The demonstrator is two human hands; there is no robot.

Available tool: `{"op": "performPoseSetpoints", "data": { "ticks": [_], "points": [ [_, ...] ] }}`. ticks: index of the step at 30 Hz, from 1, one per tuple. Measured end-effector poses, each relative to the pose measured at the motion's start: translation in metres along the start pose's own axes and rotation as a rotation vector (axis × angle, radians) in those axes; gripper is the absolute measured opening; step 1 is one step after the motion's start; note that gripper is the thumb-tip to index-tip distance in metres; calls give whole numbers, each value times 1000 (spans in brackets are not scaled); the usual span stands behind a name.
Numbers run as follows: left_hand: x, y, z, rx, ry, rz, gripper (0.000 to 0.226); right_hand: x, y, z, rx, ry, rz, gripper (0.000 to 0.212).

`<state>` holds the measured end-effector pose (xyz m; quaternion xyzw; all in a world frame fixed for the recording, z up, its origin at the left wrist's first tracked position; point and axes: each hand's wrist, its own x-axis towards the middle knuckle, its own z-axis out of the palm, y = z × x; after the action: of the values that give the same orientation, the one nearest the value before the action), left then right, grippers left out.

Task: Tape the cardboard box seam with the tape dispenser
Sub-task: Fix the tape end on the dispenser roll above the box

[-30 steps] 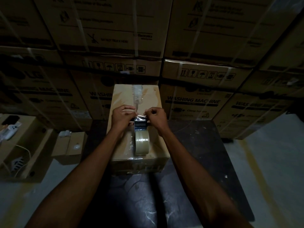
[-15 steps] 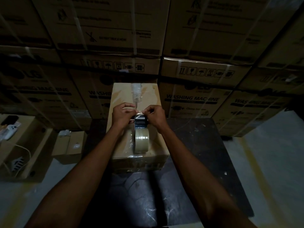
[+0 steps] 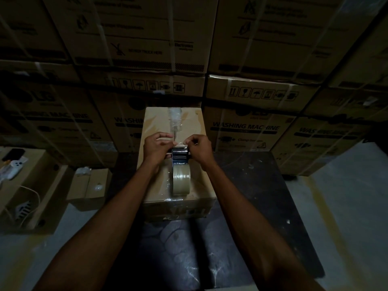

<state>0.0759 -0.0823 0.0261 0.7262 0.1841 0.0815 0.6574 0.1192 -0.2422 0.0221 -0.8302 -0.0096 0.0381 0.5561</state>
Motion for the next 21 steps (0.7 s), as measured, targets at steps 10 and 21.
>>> {"op": "performPoseSetpoints", "data": {
  "ticks": [10, 21],
  "points": [
    [0, -1, -1, -9, -6, 9, 21, -6, -5, -2, -15, 2, 24, 19],
    [2, -4, -6, -50, -46, -11, 24, -48, -2, -18, 170, -40, 109, 41]
  ]
}}
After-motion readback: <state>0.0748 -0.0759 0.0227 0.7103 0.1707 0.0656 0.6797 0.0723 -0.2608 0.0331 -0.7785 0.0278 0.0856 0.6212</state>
